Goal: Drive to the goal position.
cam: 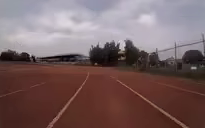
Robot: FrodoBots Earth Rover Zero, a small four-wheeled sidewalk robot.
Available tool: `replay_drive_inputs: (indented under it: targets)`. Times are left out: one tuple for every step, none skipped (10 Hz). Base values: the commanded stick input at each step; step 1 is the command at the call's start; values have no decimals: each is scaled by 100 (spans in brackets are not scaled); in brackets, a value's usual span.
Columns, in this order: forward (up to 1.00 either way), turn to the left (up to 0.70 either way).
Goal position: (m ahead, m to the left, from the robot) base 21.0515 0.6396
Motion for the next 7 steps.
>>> replay_drive_inputs:
  targets:
    - [45, 0]
    - [45, 0]
    - [45, 0]
    - [45, 0]
    - [45, 0]
    - [45, 0]
    - [45, 0]
